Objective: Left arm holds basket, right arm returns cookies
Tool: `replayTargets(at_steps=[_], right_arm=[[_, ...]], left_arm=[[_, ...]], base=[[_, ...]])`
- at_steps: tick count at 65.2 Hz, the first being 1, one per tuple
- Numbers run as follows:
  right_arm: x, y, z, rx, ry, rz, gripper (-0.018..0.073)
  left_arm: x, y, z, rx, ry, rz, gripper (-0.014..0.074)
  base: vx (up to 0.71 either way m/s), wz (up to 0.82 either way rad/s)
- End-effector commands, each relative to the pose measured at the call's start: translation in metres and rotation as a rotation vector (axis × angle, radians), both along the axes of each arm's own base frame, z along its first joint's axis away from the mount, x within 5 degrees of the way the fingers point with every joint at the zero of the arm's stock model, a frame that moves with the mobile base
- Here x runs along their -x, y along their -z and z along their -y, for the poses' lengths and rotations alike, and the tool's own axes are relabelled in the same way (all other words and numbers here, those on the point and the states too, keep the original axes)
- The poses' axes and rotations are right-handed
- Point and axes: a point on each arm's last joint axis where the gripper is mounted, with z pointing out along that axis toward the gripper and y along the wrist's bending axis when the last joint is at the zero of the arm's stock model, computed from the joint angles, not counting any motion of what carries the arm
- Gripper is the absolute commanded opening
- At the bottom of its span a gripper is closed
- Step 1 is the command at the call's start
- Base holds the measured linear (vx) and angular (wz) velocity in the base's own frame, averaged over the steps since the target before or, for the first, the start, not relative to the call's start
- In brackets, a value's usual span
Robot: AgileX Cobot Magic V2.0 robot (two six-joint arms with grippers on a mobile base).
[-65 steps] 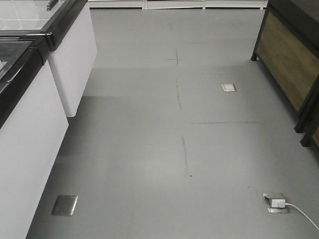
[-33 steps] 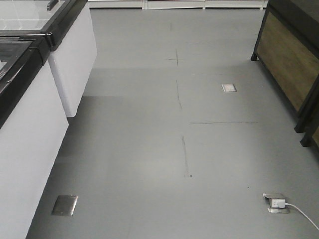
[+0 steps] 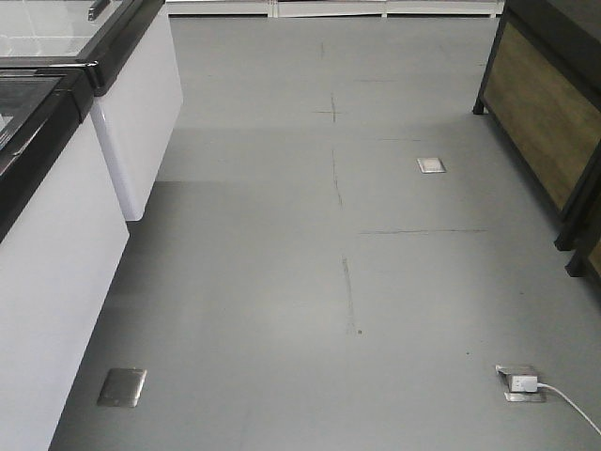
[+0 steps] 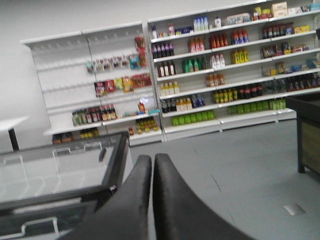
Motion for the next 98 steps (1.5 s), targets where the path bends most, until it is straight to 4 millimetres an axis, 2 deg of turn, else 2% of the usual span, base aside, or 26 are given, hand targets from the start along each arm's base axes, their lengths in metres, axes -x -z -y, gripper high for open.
replayTargets(at_steps=[1,7,15,20,37,43,48,57,69,86,98], right_arm=[[0.000,-0.001,0.000,0.013,0.003,0.066,-0.0006],[0.000,-0.001,0.000,0.013,0.003,0.066,-0.0006],[0.000,-0.001,0.000,0.013,0.003,0.066,-0.0006],[0.000,-0.001,0.000,0.013,0.003,0.066,-0.0006],[0.000,-0.001,0.000,0.013,0.003,0.066,-0.0006],[0.000,-0.001,0.000,0.013,0.003,0.066,-0.0006],[0.000,-0.001,0.000,0.013,0.003,0.066,-0.0006],[0.000,-0.001,0.000,0.013,0.003,0.066,-0.0006],[0.000,-0.001,0.000,0.013,0.003,0.066,-0.0006],[0.000,-0.001,0.000,0.013,0.003,0.066,-0.0006],[0.000,-0.001,0.000,0.013,0.003,0.066,-0.0006]], left_arm=[[-0.015,-0.007,0.000,0.125,0.014,0.036,0.0005],[-0.029,0.001,0.000,0.183,0.018,-0.005,0.0021],[-0.038,0.006,0.000,0.173,0.013,-0.033,0.0078],[-0.039,0.007,0.000,0.138,0.006,-0.035,0.0139],[-0.039,0.008,-0.001,0.078,-0.007,-0.040,0.0437],[-0.039,0.008,-0.001,0.078,-0.007,-0.041,0.0497],[-0.039,0.007,-0.004,0.082,-0.025,-0.038,0.0507],[-0.037,0.006,-0.024,0.090,-0.121,-0.032,0.0507],[-0.022,0.001,-0.049,0.194,-0.248,0.012,0.0507],[0.006,-0.002,-0.081,0.477,-0.426,0.075,0.0502],[0.018,0.004,-0.097,0.724,-0.531,0.089,0.0502]], base=[[0.00,0.00],[0.00,0.00],[0.00,0.00],[0.00,0.00],[0.00,0.00],[0.00,0.00],[0.00,0.00],[0.00,0.00],[0.00,0.00],[0.00,0.00],[0.00,0.00]])
